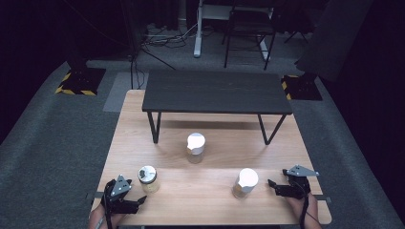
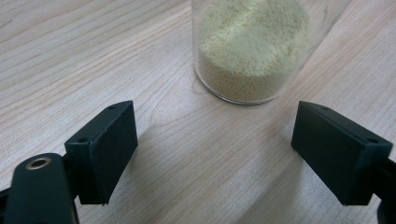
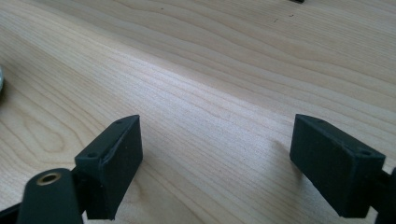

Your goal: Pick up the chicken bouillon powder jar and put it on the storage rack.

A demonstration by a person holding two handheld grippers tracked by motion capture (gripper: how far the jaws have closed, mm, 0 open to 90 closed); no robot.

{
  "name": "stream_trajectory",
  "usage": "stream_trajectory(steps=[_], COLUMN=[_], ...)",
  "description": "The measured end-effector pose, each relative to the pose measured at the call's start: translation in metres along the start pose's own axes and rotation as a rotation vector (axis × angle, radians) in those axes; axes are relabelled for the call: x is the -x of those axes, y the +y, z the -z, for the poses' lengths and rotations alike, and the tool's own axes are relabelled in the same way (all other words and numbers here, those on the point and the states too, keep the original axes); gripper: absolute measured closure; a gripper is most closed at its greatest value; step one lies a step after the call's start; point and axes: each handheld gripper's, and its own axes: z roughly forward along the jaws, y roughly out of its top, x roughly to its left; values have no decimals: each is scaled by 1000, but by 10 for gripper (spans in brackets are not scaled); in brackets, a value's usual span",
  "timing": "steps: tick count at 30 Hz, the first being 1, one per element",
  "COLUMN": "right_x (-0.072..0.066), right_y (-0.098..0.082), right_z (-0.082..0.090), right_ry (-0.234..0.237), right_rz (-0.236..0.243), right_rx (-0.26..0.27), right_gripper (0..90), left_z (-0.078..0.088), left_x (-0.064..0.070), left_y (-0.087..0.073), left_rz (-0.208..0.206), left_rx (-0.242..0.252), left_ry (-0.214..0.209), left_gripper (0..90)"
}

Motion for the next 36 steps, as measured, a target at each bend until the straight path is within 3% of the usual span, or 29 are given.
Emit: stream_trajectory(steps=[25, 36], right_x=[1, 1], right_y=[0, 1], right_z=[0, 0], right_ry=[4, 2], right_rz=[2, 0], right_rx=[-1, -2], right_gripper=[165, 161], left_z=[1, 3], left_x=[1, 5], left_y=[0, -3], left_rz=[1, 41], left_rx=[-3, 4], left_ry=[8, 38], left_gripper=[144, 142])
